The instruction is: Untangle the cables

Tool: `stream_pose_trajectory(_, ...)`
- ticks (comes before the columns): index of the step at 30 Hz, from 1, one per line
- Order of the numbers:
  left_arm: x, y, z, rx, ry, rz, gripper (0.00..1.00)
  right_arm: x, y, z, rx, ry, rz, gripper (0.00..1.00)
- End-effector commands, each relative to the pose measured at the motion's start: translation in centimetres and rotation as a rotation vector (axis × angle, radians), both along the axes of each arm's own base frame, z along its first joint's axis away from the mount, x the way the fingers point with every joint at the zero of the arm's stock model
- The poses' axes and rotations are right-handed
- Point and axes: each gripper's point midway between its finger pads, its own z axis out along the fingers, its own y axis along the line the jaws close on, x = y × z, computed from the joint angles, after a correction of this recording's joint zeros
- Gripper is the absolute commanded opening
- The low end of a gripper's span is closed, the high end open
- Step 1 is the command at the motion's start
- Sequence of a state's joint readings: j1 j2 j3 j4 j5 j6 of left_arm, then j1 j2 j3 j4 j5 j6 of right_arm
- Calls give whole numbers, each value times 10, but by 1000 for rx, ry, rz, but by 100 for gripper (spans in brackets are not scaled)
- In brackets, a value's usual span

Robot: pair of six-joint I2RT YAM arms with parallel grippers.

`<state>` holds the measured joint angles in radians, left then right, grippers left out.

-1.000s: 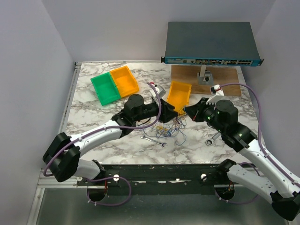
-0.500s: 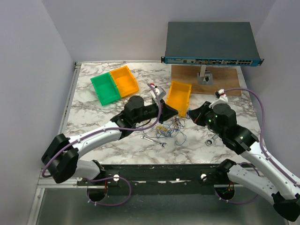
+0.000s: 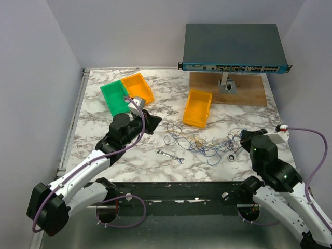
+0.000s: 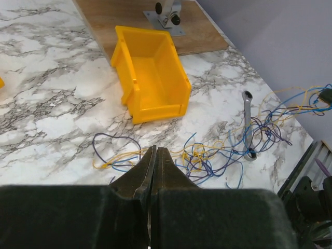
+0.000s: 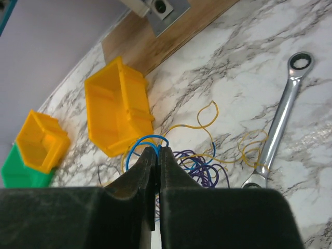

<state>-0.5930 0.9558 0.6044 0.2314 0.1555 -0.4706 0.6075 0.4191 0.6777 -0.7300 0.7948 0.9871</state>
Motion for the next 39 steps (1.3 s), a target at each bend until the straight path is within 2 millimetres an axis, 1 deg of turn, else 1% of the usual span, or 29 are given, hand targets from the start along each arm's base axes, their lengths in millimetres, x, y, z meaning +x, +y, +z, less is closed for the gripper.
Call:
stream_pose_trajectory(1, -14, -13, 1, 0, -14, -117, 0, 10, 35, 6, -13, -51, 200, 3)
stream_pose_trajectory(2, -18, -18, 1, -4, -14, -155, 2, 12, 40, 6, -9, -47, 218, 3)
stream_pose_trajectory(3, -21, -24, 0, -6, -14, -191, 11, 13, 45, 7, -6, -45, 238, 3)
stream_pose_trajectory(4, -24, -30, -3, -1, -9, -218, 22, 15, 50, 8, -11, -39, 259, 2)
stream_pose_trajectory(5, -27, -36, -6, 9, -7, -245, 31, 17, 55, 10, -12, -38, 279, 2)
stream_pose_trajectory(6, -32, -44, -12, 30, -4, -277, 42, 19, 57, 11, -16, -33, 287, 3)
stream_pose_trajectory(7, -35, -51, -15, 53, -6, -300, 53, 21, 57, 12, -21, -25, 280, 3)
stream_pose_trajectory(8, -41, -60, -23, 91, -1, -330, 62, 23, 55, 14, -26, -20, 263, 3)
stream_pose_trajectory(9, -45, -69, -27, 125, -2, -361, 67, 24, 53, 15, -32, -11, 247, 3)
stream_pose_trajectory(10, -51, -79, -36, 164, 17, -398, 70, 25, 51, 15, -39, -2, 230, 4)
stream_pose_trajectory(12, -60, -97, -49, 238, 31, -472, 72, 26, 44, 15, -52, 10, 191, 4)
stream_pose_trajectory(13, -66, -105, -58, 283, 35, -510, 72, 26, 42, 16, -56, 9, 177, 4)
stream_pose_trajectory(15, -73, -121, -76, 393, 36, -565, 72, 26, 40, 18, -55, 2, 167, 4)
stream_pose_trajectory(16, -75, -126, -83, 449, 44, -583, 72, 25, 40, 19, -51, -2, 170, 4)
stream_pose_trajectory(17, -77, -130, -96, 520, 58, -594, 72, 25, 40, 20, -46, -8, 174, 4)
stream_pose_trajectory(18, -77, -136, -101, 571, 63, -601, 72, 24, 40, 21, -41, -12, 177, 4)
stream_pose_trajectory(19, -76, -140, -112, 624, 77, -603, 71, 23, 40, 23, -36, -19, 177, 4)
stream_pose_trajectory(22, -73, -150, -133, 729, 102, -596, 69, 21, 39, 25, -23, -36, 178, 4)
stream_pose_trajectory(26, -73, -161, -151, 764, 102, -609, 70, 18, 37, 30, -21, -48, 179, 4)
stream_pose_trajectory(28, -72, -166, -159, 775, 99, -609, 72, 17, 36, 30, -21, -51, 178, 4)
stream_pose_trajectory(31, -64, -176, -168, 794, 61, -569, 75, 16, 35, 31, -15, -56, 176, 4)
stream_pose_trajectory(34, -58, -185, -176, 786, 54, -548, 75, 16, 35, 31, -8, -60, 176, 4)
stream_pose_trajectory(35, -51, -185, -178, 795, 45, -515, 75, 15, 35, 31, -6, -61, 178, 4)
stream_pose_trajectory(38, -45, -190, -183, 802, 36, -494, 72, 15, 35, 31, -8, -62, 177, 4)
stream_pose_trajectory(39, -44, -192, -186, 806, 38, -491, 67, 15, 34, 31, -11, -60, 173, 4)
